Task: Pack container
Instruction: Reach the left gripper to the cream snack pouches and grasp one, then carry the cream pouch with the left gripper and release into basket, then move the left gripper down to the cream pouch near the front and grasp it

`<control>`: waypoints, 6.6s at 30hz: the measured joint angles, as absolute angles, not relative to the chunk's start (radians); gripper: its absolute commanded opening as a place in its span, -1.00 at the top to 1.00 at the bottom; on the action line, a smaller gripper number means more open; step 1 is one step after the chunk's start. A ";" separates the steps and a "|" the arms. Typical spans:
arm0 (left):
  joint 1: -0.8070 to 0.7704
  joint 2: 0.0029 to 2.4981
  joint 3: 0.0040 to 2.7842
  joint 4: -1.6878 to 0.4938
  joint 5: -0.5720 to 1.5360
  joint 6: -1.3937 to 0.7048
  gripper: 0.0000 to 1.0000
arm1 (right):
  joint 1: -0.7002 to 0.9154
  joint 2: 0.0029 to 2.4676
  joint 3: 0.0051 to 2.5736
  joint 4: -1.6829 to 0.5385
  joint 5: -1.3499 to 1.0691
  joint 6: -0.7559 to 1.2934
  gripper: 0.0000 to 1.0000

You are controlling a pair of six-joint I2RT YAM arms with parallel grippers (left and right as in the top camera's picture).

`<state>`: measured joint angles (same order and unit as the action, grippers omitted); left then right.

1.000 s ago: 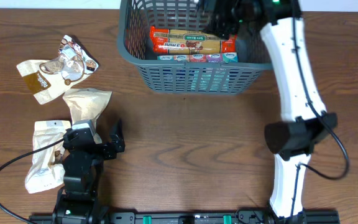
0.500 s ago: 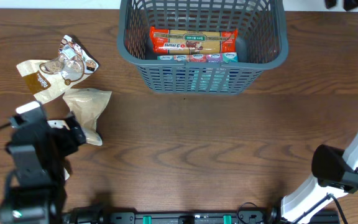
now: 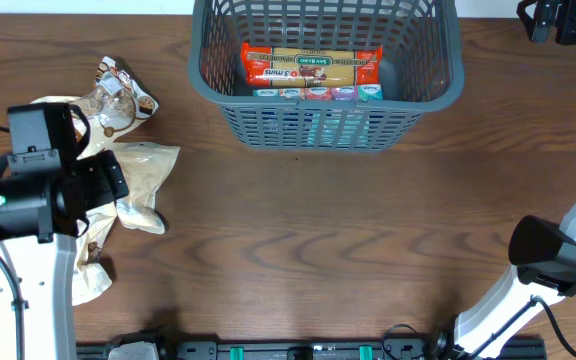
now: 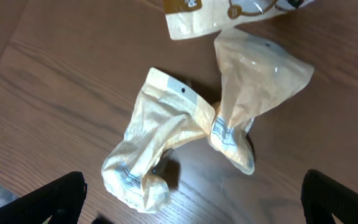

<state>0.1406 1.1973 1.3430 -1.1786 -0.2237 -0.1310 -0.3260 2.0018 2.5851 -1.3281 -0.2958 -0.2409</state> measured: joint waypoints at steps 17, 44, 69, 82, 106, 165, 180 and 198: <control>0.141 1.439 1.347 -1.090 -0.208 -0.089 -0.97 | -0.306 2.002 2.585 -1.344 -0.296 -0.239 -0.99; 0.141 1.711 1.204 -0.799 -0.076 -0.036 -0.97 | -0.297 2.002 2.585 -1.357 -0.297 -0.273 -0.99; 0.141 1.810 1.042 -0.553 -0.021 0.033 -0.97 | -0.297 2.002 2.585 -1.383 -0.297 -0.296 -0.98; 0.142 1.816 1.047 -0.553 -0.019 0.005 0.26 | -0.297 2.002 2.585 -1.396 -0.297 -0.296 -0.99; 0.142 1.364 1.178 -0.693 -0.030 -0.079 0.90 | -0.297 2.002 2.585 -1.408 -0.297 -0.296 -0.99; -0.451 2.032 2.114 -0.834 0.089 0.764 -0.47 | -0.300 2.002 2.585 -1.451 -0.261 -0.352 -0.98; -0.234 1.567 2.146 -1.263 -0.253 0.380 -0.99 | -0.300 2.002 2.585 -1.458 -0.261 -0.352 -0.98; -0.062 1.264 1.874 -1.557 -0.292 0.055 -0.98 | -0.300 2.002 2.585 -1.447 -0.285 -0.352 -0.98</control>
